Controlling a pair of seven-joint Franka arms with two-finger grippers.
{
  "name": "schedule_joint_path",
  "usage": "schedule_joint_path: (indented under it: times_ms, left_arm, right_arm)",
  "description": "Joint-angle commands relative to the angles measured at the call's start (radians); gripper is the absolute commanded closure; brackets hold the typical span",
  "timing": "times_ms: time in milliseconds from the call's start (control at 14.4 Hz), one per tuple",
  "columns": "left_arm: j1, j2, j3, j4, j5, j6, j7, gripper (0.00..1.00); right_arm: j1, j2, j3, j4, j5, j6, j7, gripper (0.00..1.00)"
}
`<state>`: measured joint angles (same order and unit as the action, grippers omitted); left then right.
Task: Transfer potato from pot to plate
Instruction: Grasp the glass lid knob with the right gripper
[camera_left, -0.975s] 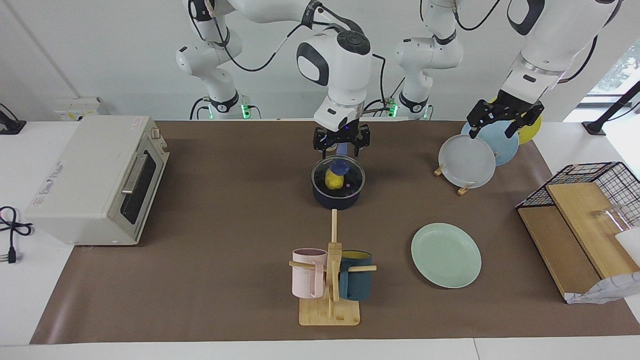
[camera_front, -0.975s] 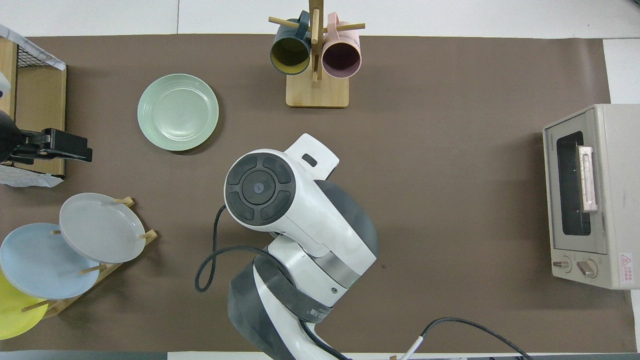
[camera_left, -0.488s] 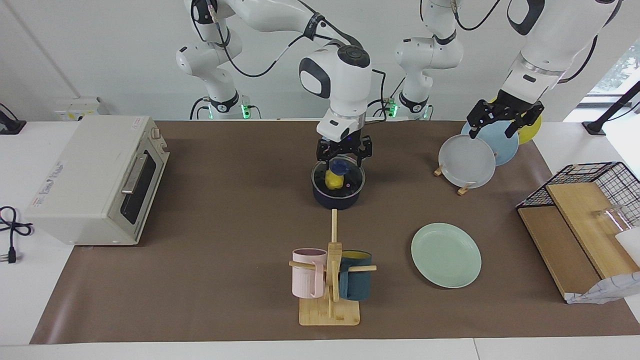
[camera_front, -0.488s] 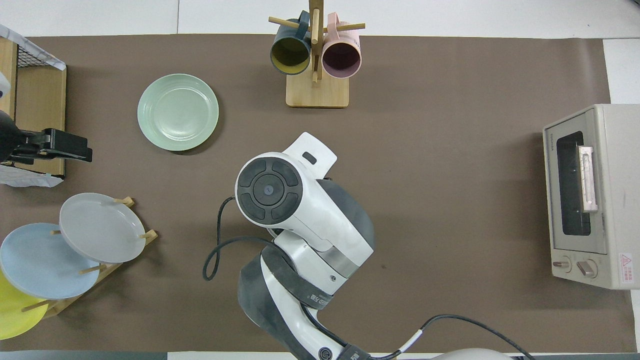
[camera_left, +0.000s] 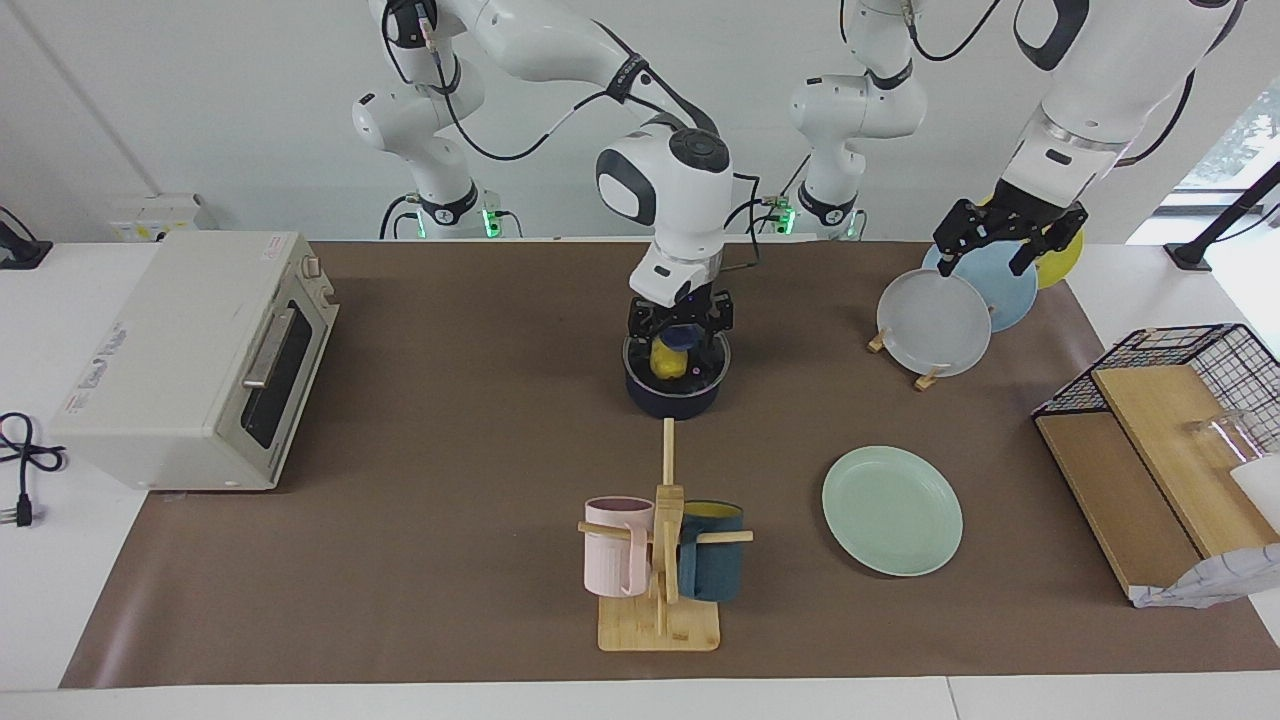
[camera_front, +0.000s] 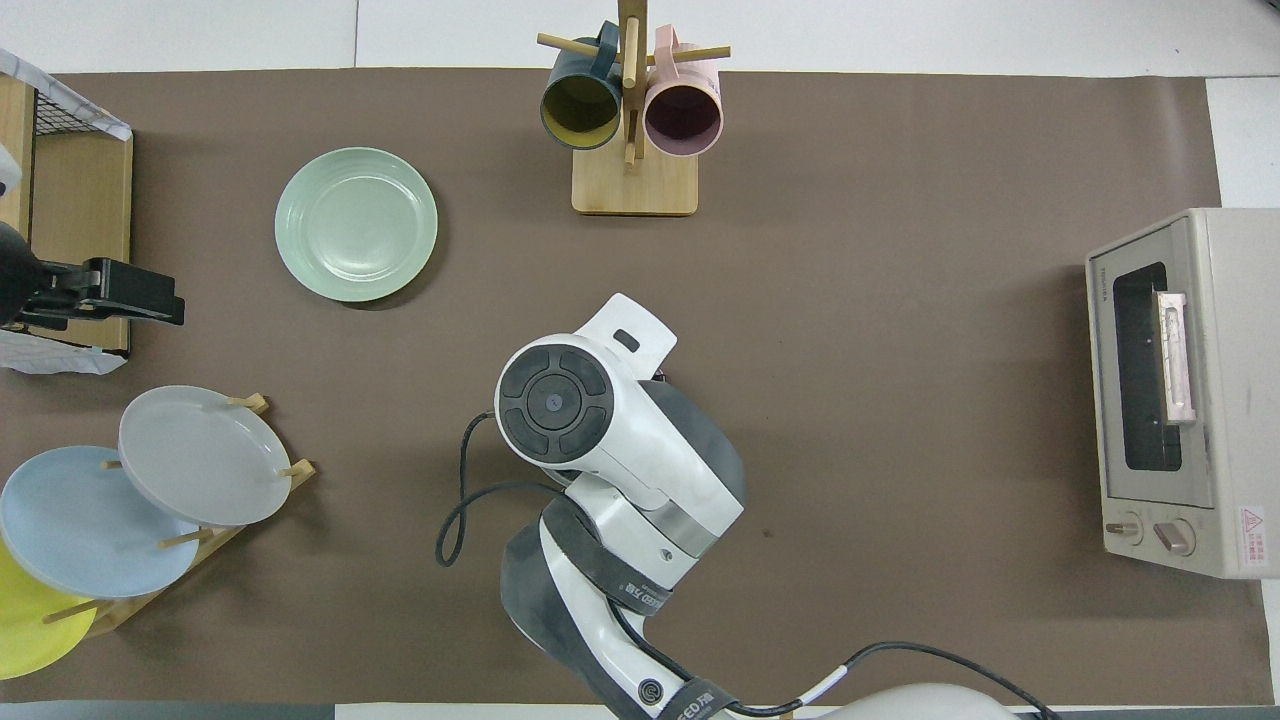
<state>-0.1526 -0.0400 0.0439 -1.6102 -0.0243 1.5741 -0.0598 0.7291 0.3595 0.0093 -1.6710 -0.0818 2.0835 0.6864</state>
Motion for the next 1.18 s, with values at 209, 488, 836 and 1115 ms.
schedule_joint_path:
  times_ms: [209,488,836,1115]
  left_arm:
    - [-0.007,-0.02,0.011,-0.014,-0.009,-0.02,-0.003,0.0]
    - [-0.005,-0.02,0.014,-0.014,-0.009,-0.02,-0.002,0.0]
    - [-0.005,-0.02,0.014,-0.014,-0.009,-0.011,0.0,0.0]
    - [-0.005,-0.02,0.014,-0.016,-0.009,-0.005,-0.002,0.0]
  right_arm:
    - [0.0,-0.036,0.006,-0.049,-0.015,0.021,0.001,0.0]
    - [0.007,-0.037,0.006,-0.05,-0.015,0.015,-0.001,0.04]
    - [0.009,-0.037,0.006,-0.05,-0.015,0.012,-0.001,0.14]
    - [0.01,-0.037,0.006,-0.05,-0.016,0.009,-0.002,0.21]
